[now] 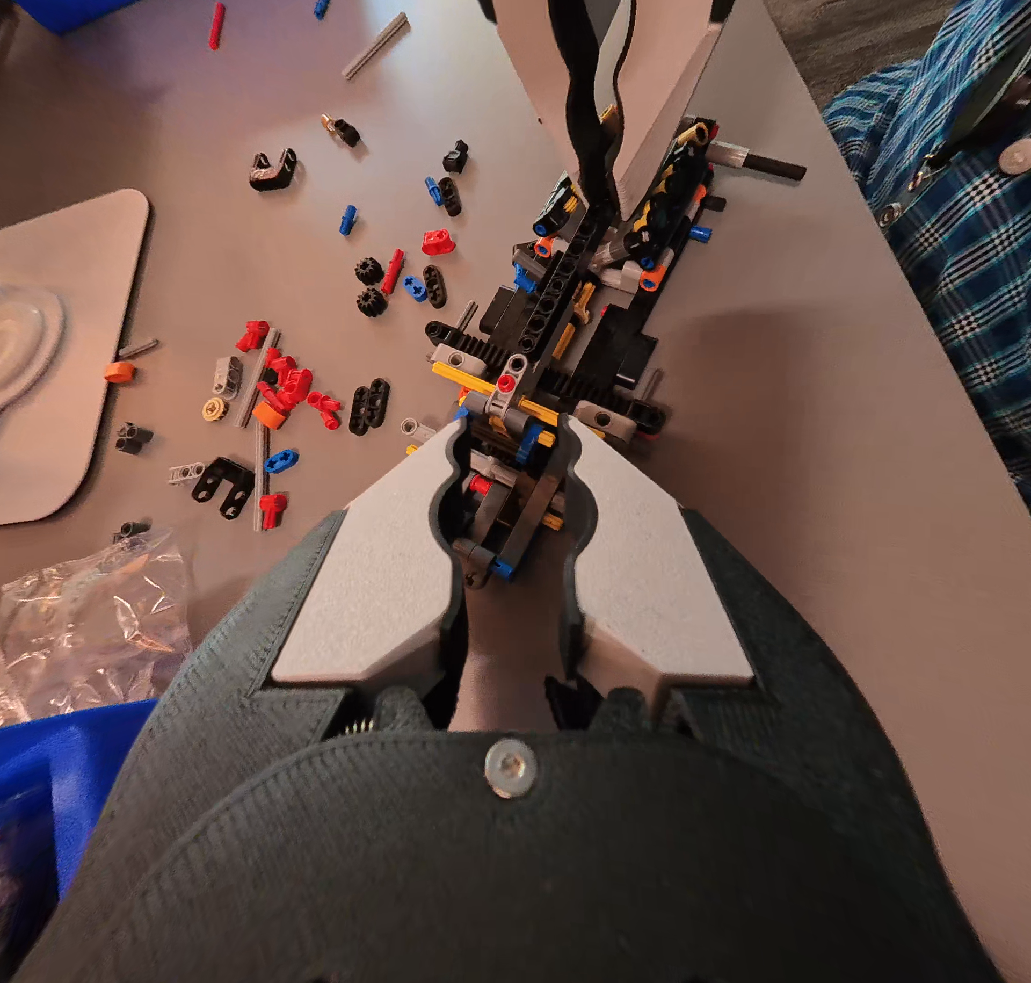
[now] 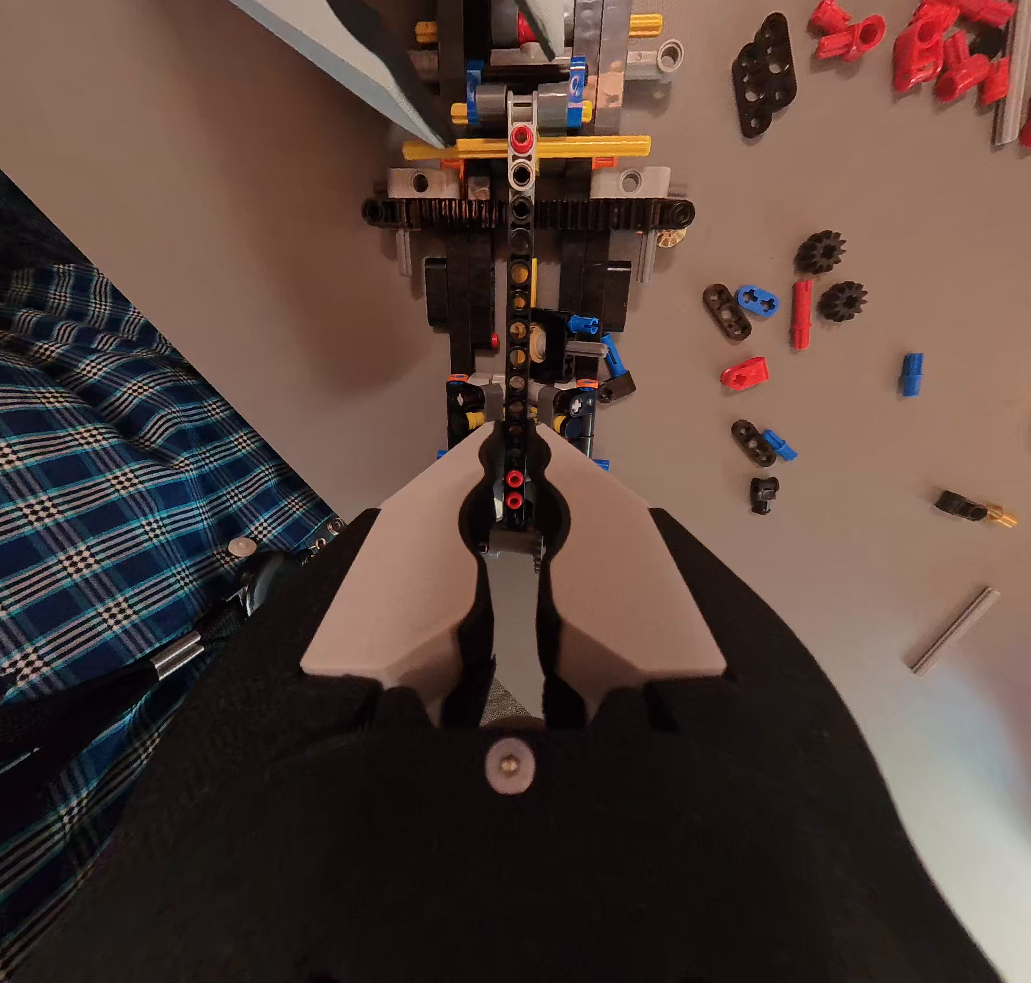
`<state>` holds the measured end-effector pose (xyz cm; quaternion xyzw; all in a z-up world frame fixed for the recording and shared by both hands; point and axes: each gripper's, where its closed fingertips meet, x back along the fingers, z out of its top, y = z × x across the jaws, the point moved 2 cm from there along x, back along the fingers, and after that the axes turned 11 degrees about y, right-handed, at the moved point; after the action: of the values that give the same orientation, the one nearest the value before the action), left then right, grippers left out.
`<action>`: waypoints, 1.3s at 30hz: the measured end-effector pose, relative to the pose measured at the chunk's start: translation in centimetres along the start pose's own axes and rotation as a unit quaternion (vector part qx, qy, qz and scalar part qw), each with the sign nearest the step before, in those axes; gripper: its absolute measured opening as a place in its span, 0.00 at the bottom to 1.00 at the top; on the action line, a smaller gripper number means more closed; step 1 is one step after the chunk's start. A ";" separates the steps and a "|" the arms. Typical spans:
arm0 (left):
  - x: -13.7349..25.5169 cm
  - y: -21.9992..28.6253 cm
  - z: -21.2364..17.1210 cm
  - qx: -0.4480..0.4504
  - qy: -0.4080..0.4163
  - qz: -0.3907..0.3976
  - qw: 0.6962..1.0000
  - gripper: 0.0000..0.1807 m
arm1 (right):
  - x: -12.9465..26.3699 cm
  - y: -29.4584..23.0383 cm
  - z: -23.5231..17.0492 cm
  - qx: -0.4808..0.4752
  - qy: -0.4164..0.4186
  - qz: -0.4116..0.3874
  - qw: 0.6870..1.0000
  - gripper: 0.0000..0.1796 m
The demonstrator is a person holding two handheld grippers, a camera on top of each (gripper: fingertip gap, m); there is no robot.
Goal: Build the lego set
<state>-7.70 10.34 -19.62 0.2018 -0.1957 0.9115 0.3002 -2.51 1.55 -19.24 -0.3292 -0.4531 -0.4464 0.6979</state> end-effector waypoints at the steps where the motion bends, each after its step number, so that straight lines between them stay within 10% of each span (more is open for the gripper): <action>1: 0.0 0.0 -0.1 0.001 -0.001 -0.002 1.000 0.16 | 0.0 0.0 0.0 -0.001 0.000 0.002 1.000 0.02; 39: 0.0 0.8 -0.2 0.057 0.038 -0.064 0.996 0.28 | -0.1 0.6 0.2 -0.031 -0.021 0.070 0.997 0.02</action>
<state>-8.30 9.83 -19.98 0.1964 -0.1184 0.9070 0.3532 -2.08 1.95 -19.31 -0.3910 -0.4294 -0.4030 0.7074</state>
